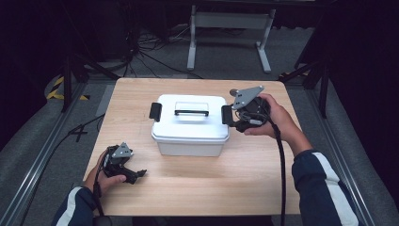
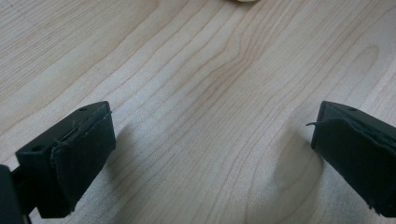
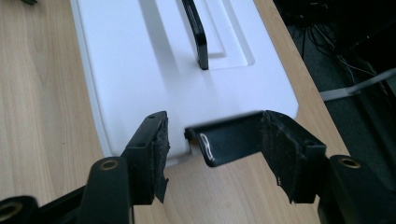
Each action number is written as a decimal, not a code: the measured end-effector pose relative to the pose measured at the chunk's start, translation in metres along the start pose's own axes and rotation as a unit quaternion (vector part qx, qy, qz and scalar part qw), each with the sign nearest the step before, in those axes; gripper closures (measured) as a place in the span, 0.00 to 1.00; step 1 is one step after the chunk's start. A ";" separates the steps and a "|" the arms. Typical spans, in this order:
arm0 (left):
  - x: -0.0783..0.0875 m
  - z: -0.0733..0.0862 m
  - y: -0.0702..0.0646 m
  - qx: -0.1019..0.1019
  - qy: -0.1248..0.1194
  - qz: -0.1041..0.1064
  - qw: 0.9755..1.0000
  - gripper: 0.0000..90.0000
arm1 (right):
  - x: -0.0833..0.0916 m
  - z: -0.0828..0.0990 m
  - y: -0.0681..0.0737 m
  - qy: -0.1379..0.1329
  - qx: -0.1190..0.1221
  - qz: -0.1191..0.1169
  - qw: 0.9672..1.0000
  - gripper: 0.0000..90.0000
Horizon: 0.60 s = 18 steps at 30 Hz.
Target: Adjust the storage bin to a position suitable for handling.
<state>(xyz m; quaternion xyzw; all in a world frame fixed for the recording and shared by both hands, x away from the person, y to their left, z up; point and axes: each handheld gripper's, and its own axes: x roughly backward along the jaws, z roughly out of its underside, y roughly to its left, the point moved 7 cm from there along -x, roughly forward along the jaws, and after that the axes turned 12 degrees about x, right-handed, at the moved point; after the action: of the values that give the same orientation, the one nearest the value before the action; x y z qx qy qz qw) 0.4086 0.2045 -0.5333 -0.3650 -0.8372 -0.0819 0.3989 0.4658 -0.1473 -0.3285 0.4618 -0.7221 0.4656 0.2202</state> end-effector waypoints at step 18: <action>0.000 0.000 0.000 0.000 0.000 0.000 1.000 0.00 | -0.035 -0.039 -0.011 0.024 0.038 -0.027 0.999 0.52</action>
<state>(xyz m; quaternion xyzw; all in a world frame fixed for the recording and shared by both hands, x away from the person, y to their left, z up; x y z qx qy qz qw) 0.4086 0.2045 -0.5333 -0.3650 -0.8372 -0.0819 0.3990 0.4874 -0.0982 -0.3313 0.4779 -0.6855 0.4979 0.2321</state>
